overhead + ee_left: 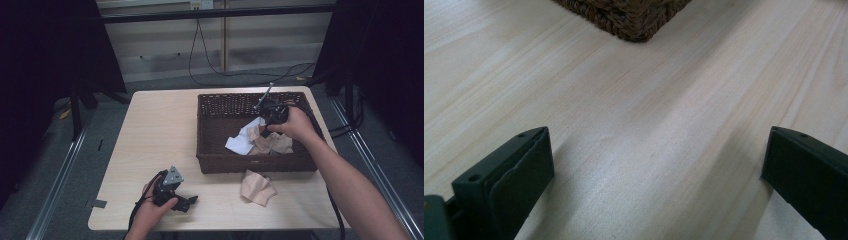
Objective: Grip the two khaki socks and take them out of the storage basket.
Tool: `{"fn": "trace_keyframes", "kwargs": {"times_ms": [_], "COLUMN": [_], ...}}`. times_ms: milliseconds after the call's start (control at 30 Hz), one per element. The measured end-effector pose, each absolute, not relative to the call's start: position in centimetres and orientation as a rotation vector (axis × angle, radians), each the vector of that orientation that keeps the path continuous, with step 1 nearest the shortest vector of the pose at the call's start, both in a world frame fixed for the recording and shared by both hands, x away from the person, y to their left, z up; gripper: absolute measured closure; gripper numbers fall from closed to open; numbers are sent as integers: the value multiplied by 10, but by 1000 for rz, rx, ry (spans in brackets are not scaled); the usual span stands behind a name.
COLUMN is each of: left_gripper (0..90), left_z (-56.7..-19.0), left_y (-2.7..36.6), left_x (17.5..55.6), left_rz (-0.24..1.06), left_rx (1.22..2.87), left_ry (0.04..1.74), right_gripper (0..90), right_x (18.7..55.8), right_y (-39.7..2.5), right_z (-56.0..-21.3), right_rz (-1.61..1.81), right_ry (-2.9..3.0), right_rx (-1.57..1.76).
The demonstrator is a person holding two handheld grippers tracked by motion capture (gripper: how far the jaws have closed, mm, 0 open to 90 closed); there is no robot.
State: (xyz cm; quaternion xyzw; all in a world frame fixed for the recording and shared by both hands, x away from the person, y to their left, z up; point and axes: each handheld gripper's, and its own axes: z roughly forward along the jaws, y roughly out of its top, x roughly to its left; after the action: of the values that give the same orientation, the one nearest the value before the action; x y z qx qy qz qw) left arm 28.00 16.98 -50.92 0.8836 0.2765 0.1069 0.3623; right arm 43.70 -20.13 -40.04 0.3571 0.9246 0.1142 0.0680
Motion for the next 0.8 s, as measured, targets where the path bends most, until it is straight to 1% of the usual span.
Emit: {"fn": "trace_keyframes", "kwargs": {"times_ms": [67,100,133,167,367,433,567,800], "left_gripper": [0,0,0,0,0,0,0,0], "left_z": [-509,-509,-509,-509,-509,-509,-509,-509], "left_y": [170,170,170,170,170,170,170,170], "left_x": [280,280,280,280,280,280,280,280], "left_rz": [275,274,266,266,265,265,263,263], "left_rx": [2277,2278,2277,2277,2277,2278,2276,2284], "left_ry": [711,709,705,705,705,705,704,705], "right_gripper": [720,765,838,871,878,878,879,879], "right_x": [438,439,439,439,433,429,421,412], "right_y": [-200,-200,-200,-200,-201,-201,-204,-207], "right_z": [-402,-402,-403,-403,-391,-382,-360,-333], "right_rz": [330,331,326,318,355,341,415,383], "right_ry": [2787,2798,2799,2819,2863,2873,2883,2897], "right_rx": [1080,1071,1073,1089,1065,1051,1030,1025]}}
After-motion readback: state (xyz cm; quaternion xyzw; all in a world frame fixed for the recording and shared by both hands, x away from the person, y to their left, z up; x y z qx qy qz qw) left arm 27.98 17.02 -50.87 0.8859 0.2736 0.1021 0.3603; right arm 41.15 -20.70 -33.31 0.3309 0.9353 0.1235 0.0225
